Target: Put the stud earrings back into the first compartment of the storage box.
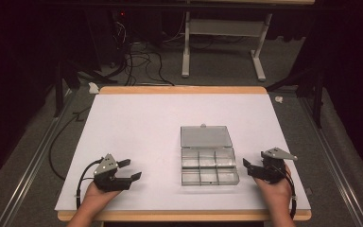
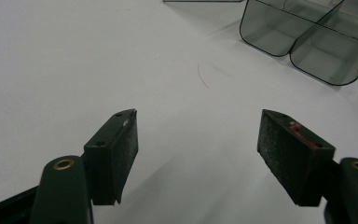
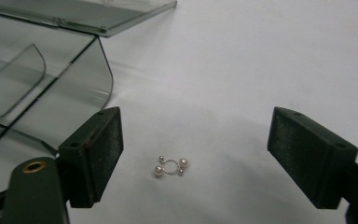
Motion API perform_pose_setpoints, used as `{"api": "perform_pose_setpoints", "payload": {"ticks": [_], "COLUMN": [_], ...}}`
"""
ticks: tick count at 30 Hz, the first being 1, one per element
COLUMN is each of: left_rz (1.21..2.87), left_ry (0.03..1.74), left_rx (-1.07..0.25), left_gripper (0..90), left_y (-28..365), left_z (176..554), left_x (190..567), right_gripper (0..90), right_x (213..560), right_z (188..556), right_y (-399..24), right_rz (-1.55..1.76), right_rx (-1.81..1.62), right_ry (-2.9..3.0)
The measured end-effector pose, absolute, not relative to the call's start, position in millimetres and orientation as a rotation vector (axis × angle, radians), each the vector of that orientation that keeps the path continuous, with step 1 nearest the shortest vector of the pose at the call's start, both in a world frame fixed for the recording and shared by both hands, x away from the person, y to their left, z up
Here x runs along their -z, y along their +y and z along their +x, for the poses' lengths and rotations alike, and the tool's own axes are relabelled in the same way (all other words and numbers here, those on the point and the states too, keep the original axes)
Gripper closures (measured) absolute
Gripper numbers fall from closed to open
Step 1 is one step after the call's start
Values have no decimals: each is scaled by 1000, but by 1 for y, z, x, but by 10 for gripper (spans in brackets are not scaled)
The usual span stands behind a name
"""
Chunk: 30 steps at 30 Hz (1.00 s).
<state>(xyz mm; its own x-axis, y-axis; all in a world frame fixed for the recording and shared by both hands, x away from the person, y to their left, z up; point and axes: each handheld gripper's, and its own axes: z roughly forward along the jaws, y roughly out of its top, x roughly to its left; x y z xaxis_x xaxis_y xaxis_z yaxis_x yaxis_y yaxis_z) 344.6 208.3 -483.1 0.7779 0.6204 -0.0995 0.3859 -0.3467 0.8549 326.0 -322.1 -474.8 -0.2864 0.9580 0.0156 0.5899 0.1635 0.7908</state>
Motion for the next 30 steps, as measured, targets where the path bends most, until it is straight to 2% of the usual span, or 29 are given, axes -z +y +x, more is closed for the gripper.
{"api": "perform_pose_setpoints", "payload": {"ticks": [5,6,15,24,30], "left_rz": [2017,2022,2043,2062,2070], "left_ry": [748,746,727,706,689], "left_rx": [-281,-271,-263,-277,-283], "left_gripper": [314,311,295,301,301], "left_y": [207,207,205,202,202], "left_z": [346,347,347,346,345], "left_x": [483,483,484,484,484], "right_gripper": [199,236,230,157,153], "right_x": [472,471,468,466,463], "right_z": [321,318,313,313,312], "right_y": [-321,-321,-320,-318,-316], "right_rz": [1454,1450,1450,1455,1457], "right_rx": [-962,-965,-971,-928,-893], "right_ry": [1950,1945,1931,1980,2012]}}
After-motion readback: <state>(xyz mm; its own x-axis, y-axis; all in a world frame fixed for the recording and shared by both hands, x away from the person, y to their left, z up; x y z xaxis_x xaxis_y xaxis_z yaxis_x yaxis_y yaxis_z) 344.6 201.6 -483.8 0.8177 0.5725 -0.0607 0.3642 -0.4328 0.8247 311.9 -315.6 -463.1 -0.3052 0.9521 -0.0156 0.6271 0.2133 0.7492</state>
